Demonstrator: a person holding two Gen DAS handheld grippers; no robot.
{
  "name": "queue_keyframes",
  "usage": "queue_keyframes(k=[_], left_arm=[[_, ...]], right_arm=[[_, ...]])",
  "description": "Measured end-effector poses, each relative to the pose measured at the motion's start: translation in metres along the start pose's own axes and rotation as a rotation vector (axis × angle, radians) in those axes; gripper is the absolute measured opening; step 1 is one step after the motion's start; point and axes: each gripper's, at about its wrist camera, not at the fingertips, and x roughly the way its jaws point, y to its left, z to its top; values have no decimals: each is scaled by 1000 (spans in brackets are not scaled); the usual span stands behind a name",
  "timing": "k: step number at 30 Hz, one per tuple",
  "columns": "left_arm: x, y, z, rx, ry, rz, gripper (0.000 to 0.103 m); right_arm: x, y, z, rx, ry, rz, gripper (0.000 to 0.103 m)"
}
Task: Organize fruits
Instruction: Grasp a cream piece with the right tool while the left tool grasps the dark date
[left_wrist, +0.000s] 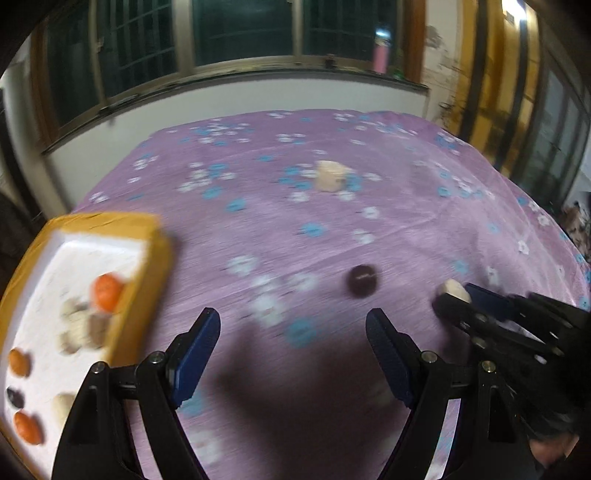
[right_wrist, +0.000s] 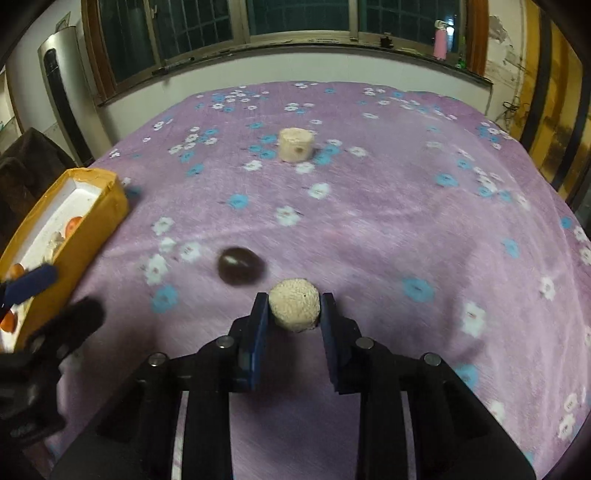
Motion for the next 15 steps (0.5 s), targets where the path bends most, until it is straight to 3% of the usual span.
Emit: queue_keyframes(k=[5, 7, 9, 11, 15], left_arm=[[26, -35, 13, 47, 1, -20, 77], [36, -40, 14, 51, 31, -12, 58], [40, -41, 13, 46, 37, -23, 30], [38, -39, 13, 46, 41, -9, 22], [27, -37, 6, 47, 48, 6, 21]], right_arm=[[-26, -43, -10, 105, -56, -7, 29], [-32, -51, -10, 131, -74, 5, 29], [-36, -53, -9, 148, -97, 27, 29], [-39, -51, -8, 141, -109, 34, 29], [-39, -49, -7, 138, -109, 36, 29]])
